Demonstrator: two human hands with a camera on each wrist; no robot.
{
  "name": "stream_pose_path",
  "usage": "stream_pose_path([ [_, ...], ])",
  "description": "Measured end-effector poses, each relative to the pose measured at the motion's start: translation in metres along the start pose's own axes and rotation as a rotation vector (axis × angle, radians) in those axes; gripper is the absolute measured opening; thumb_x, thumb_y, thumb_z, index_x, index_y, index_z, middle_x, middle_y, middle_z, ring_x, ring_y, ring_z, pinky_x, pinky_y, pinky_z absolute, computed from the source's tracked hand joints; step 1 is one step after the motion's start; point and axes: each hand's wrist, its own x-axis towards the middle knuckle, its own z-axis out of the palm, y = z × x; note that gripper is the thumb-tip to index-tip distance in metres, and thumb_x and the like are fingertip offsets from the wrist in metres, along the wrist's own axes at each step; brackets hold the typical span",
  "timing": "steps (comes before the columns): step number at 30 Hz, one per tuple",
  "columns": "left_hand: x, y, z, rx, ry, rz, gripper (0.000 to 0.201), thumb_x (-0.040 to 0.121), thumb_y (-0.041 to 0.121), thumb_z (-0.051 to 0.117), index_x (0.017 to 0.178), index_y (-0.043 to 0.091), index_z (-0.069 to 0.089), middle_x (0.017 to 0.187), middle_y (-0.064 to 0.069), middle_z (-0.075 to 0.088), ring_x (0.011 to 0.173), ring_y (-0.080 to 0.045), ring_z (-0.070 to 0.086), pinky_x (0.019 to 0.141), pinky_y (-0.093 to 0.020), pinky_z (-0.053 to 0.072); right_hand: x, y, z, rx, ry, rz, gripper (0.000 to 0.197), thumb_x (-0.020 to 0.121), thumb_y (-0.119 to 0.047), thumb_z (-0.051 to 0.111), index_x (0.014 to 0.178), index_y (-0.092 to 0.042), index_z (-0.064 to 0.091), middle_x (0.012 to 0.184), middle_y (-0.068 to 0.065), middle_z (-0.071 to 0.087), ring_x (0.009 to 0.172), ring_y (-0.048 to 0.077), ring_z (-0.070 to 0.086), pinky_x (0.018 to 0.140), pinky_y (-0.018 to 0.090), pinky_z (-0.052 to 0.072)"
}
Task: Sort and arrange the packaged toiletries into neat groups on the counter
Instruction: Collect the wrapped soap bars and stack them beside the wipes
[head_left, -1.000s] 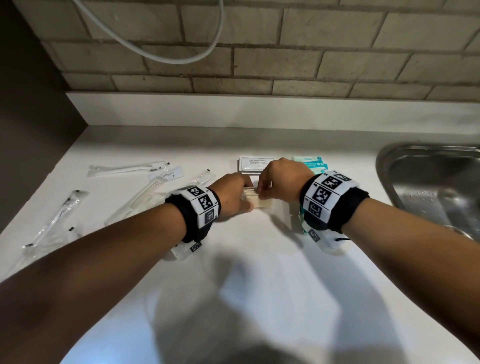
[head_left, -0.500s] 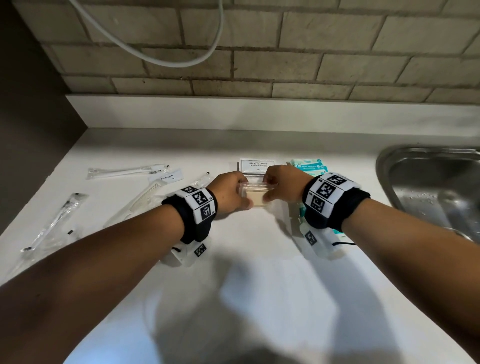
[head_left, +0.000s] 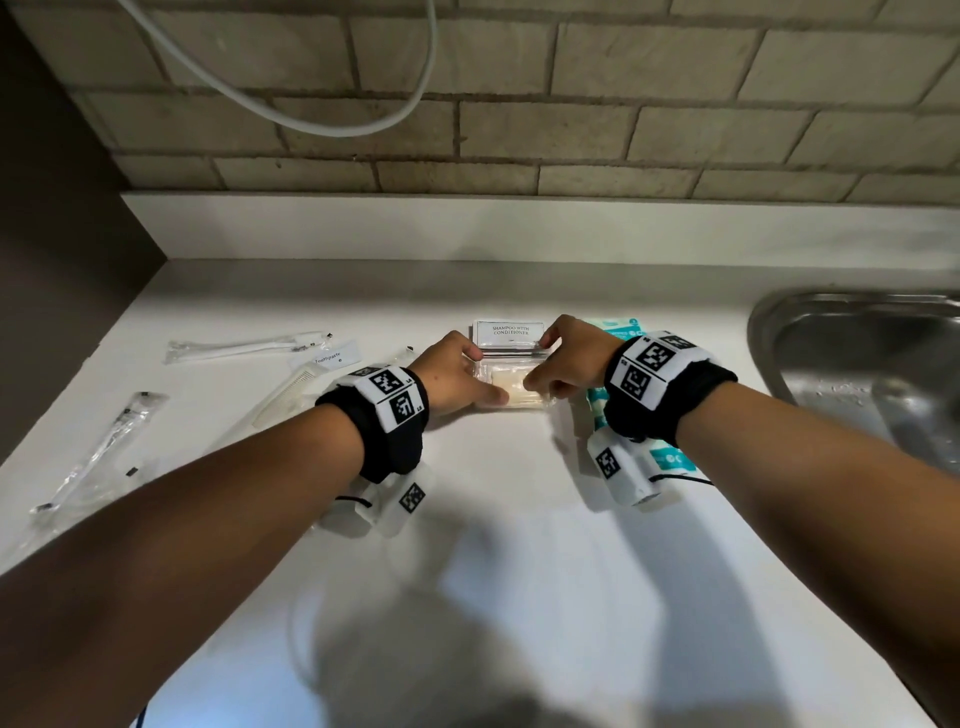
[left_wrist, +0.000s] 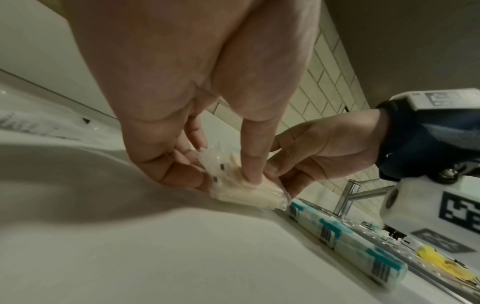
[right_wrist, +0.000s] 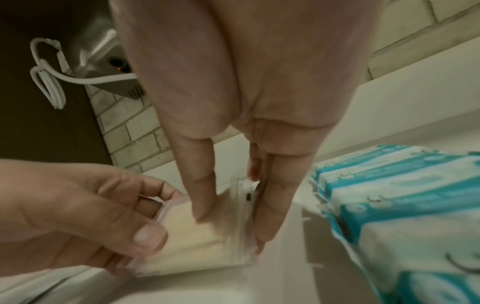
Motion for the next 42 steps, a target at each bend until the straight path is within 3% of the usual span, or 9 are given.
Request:
stream_pose_path([
  [5,0.005,-0.002,0.002,-0.035,0.059,-0.049,0.059,0.063,0.028,0.089,0.103,0.018,0.046,0.089,0.006,0.052,0.075,-0.008,0.050,0.060,-0.021,0.036,0.001,-0.002,0.004,-0.037,0.045,0.016,0.020,0.070,-0.008,0.073,0.070,-0.006,0.053,0.075,0.016,0.074,0.058,0.023,0.059,0.064,0.032,0.053],
  [9,0.002,0.001,0.001,-0.075,0.067,-0.053,0.055,0.067,0.021,0.087,0.101,0.015,0.044,0.083,0.006,0.046,0.067,-0.005,0.043,0.049,-0.015,0.037,0.003,-0.006,0.004,-0.091,0.051,0.041,0.008,0.065,-0.011,0.071,0.060,-0.007,0.066,0.051,0.005,0.065,0.051,0.020,0.058,0.060,0.028,0.053],
  [12,0.000,0.004,0.000,-0.190,0.025,-0.078,0.051,0.071,0.004,0.083,0.102,0.010,0.042,0.082,0.002,0.043,0.065,-0.007,0.044,0.037,-0.007,0.039,0.000,-0.011,0.006,-0.123,0.071,0.075,0.011,0.062,-0.010,0.069,0.070,-0.003,0.067,0.041,0.001,0.058,0.042,0.017,0.053,0.050,0.021,0.045],
  [16,-0.001,0.004,0.001,-0.242,0.001,-0.091,0.049,0.070,-0.002,0.082,0.100,0.010,0.044,0.079,-0.002,0.045,0.062,-0.009,0.049,0.038,-0.010,0.043,-0.002,-0.015,0.008,-0.185,0.116,0.079,0.030,0.056,-0.011,0.070,0.084,-0.001,0.065,0.057,0.007,0.065,0.048,0.021,0.056,0.050,0.023,0.048],
  [20,-0.002,0.005,0.002,-0.239,0.010,-0.092,0.045,0.070,-0.001,0.082,0.099,0.009,0.049,0.078,-0.002,0.047,0.061,-0.010,0.050,0.038,-0.010,0.043,-0.005,-0.015,0.006,-0.222,0.141,0.034,0.028,0.063,-0.010,0.073,0.091,-0.004,0.068,0.086,0.012,0.075,0.065,0.022,0.063,0.069,0.034,0.059],
  [23,-0.003,0.006,0.002,-0.238,0.010,-0.084,0.043,0.071,-0.001,0.082,0.099,0.008,0.051,0.078,-0.002,0.048,0.061,-0.011,0.050,0.038,-0.011,0.043,-0.006,-0.012,0.006,-0.197,0.153,0.004,0.031,0.065,-0.009,0.072,0.096,-0.004,0.070,0.090,0.013,0.075,0.072,0.024,0.069,0.076,0.038,0.061],
  [30,-0.001,0.008,-0.001,-0.197,0.005,-0.080,0.036,0.071,0.004,0.083,0.096,0.007,0.057,0.078,-0.004,0.055,0.060,-0.016,0.058,0.046,-0.018,0.052,-0.010,-0.012,0.007,-0.169,0.139,-0.018,0.024,0.068,-0.008,0.072,0.092,-0.011,0.071,0.077,0.006,0.072,0.072,0.022,0.071,0.075,0.031,0.060],
  [35,0.002,0.006,0.000,-0.076,0.033,-0.056,0.031,0.069,0.013,0.085,0.086,0.012,0.060,0.079,-0.003,0.060,0.069,-0.021,0.063,0.066,-0.032,0.060,-0.011,-0.012,0.007,-0.178,0.124,-0.027,0.022,0.071,-0.007,0.070,0.092,-0.011,0.073,0.082,0.009,0.075,0.076,0.023,0.072,0.078,0.033,0.060],
  [42,0.003,0.004,0.001,0.052,0.078,-0.020,0.029,0.069,0.025,0.085,0.081,0.020,0.059,0.084,0.000,0.063,0.075,-0.018,0.063,0.077,-0.032,0.057,-0.007,-0.008,0.009,-0.186,0.128,-0.045,0.022,0.073,-0.008,0.069,0.095,-0.011,0.071,0.079,0.006,0.072,0.071,0.021,0.066,0.073,0.029,0.056],
])
